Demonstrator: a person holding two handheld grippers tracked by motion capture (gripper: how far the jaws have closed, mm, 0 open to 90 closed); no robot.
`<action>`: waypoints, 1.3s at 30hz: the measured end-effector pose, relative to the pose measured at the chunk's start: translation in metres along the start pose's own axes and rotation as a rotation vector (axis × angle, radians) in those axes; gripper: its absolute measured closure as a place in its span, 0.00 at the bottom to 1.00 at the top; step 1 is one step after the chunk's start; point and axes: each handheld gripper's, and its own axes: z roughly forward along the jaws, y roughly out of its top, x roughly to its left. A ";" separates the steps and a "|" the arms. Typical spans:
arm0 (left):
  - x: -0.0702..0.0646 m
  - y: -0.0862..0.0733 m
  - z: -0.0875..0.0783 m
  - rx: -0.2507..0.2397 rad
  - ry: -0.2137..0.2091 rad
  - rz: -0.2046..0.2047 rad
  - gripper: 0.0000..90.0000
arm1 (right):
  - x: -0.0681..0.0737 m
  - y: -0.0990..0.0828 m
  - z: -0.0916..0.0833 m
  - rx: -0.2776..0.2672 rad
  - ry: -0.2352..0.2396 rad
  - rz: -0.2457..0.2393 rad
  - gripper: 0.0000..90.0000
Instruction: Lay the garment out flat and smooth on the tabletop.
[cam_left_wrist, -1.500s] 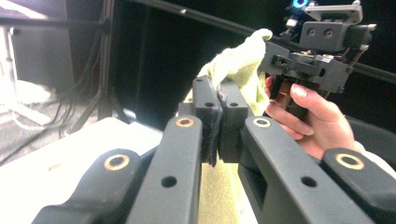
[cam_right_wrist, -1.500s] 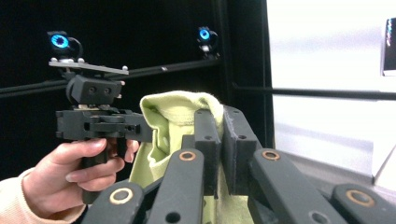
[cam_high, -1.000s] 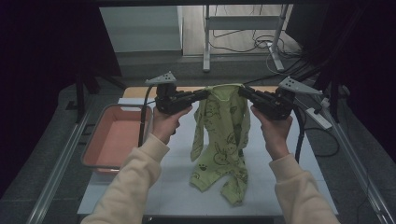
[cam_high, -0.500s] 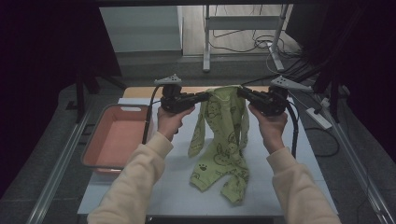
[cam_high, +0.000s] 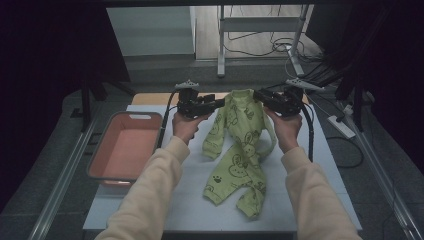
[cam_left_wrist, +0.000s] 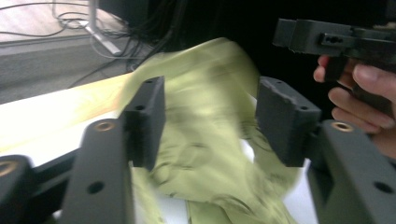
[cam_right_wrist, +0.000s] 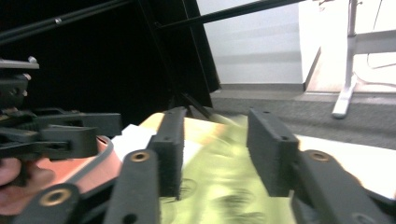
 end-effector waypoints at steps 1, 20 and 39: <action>-0.001 0.000 -0.003 -0.008 -0.007 0.001 0.44 | 0.001 -0.001 -0.003 0.000 -0.012 -0.017 0.56; -0.031 -0.033 -0.051 0.003 -0.081 0.121 0.47 | 0.011 -0.039 -0.054 0.019 0.076 -0.035 0.54; -0.038 -0.079 -0.083 0.032 -0.041 0.124 0.49 | 0.025 -0.077 -0.090 0.085 0.148 -0.125 0.53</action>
